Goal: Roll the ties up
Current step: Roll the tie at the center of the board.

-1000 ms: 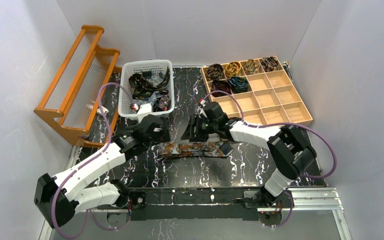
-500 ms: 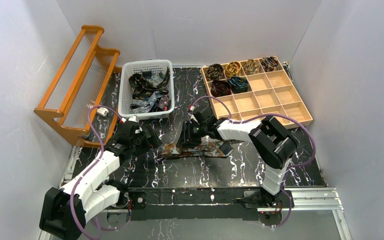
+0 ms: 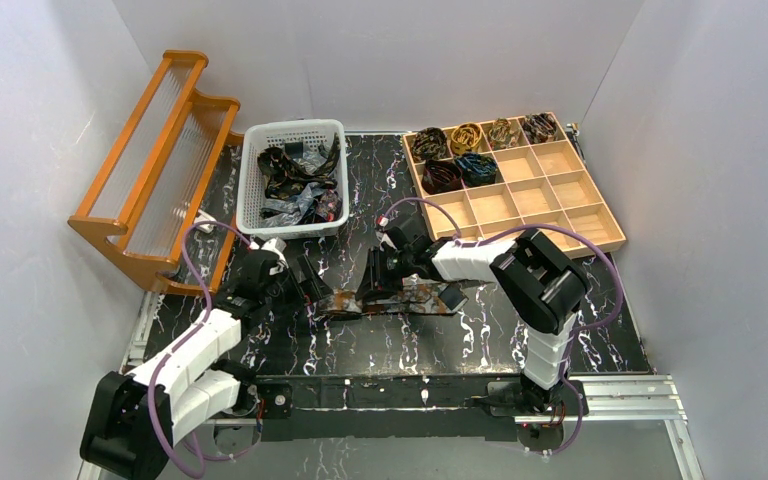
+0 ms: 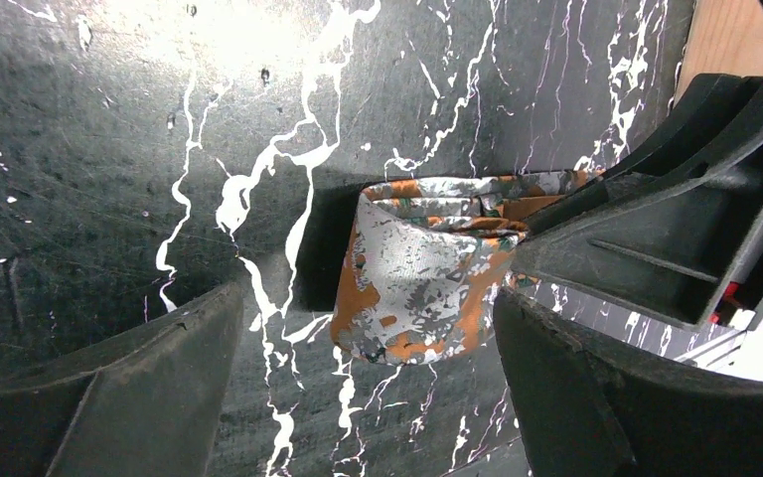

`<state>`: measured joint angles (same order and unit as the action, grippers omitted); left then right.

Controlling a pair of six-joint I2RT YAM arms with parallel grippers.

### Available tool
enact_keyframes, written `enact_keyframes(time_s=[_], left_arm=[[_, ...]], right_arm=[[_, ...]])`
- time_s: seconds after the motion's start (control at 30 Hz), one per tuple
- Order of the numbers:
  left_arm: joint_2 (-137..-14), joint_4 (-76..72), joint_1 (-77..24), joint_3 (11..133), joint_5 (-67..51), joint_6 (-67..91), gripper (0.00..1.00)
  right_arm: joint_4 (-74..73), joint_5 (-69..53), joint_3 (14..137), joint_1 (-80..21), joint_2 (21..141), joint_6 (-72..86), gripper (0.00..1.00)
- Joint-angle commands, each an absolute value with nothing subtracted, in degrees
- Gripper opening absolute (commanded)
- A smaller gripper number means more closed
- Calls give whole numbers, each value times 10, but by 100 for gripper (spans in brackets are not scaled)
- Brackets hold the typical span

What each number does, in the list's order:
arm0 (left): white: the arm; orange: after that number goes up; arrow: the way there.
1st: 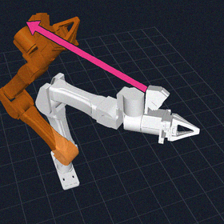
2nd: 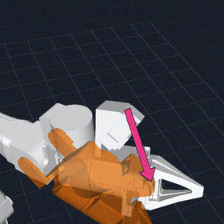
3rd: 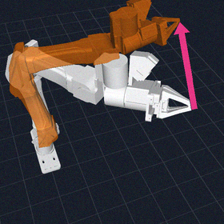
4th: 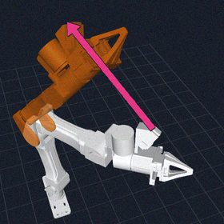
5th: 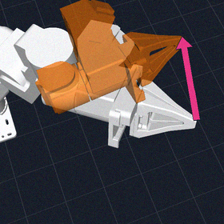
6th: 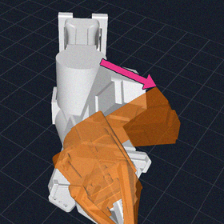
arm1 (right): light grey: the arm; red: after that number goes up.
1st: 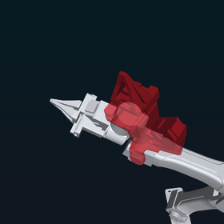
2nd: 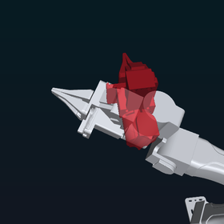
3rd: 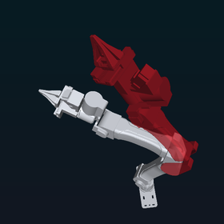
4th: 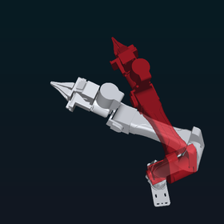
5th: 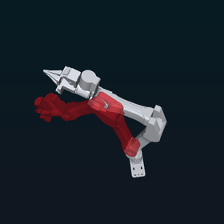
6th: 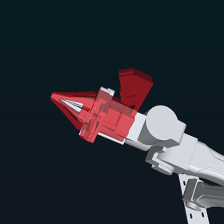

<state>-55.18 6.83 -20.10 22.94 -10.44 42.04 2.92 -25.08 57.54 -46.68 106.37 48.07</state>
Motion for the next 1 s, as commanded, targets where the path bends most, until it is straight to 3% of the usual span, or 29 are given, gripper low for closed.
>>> enact_keyframes(time_s=[0.0,0.23,0.6,0.87,0.97], left_arm=[[-560,27,-198,208,-127,423,93],[-566,-62,-198,167,-183,441,93],[-509,-18,-198,144,-206,476,92],[-481,-3,-198,132,-225,485,92],[-478,14,-198,133,-230,481,92]], right_arm=[[21,-258,565,-468,1077,476,35],[25,-272,549,-468,1086,481,34],[48,-292,514,-468,1066,514,33],[40,-275,542,-468,1002,498,52],[26,-263,543,-468,984,489,53]])
